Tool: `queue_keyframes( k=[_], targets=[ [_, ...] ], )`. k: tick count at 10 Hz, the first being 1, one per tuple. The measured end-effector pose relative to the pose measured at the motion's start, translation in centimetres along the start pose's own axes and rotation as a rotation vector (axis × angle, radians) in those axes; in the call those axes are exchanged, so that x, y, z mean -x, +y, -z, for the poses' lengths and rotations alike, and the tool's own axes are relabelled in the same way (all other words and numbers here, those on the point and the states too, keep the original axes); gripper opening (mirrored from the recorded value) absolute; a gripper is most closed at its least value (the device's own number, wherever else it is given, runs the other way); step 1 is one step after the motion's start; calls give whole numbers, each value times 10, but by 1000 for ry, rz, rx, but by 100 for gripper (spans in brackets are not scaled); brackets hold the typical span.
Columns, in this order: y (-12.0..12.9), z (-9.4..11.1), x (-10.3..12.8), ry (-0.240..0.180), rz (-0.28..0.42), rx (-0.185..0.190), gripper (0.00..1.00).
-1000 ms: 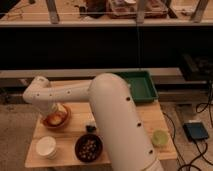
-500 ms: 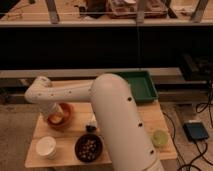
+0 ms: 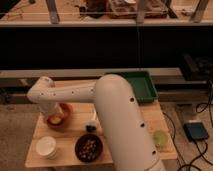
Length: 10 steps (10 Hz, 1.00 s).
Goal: Place apple in table surface
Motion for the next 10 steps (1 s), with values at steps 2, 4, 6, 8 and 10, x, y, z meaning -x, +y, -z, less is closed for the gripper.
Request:
queue_keyframes(
  k=[2, 4, 6, 8, 10],
  targets=[
    [-4, 1, 0, 3, -4, -115, 56],
    [-5, 4, -3, 15, -12, -292, 56],
    [-11, 5, -7, 22, -13, -415, 56],
    [-18, 6, -8, 23, -5, -427, 56],
    [-18, 9, -9, 33, 2, -383, 56]
  ],
)
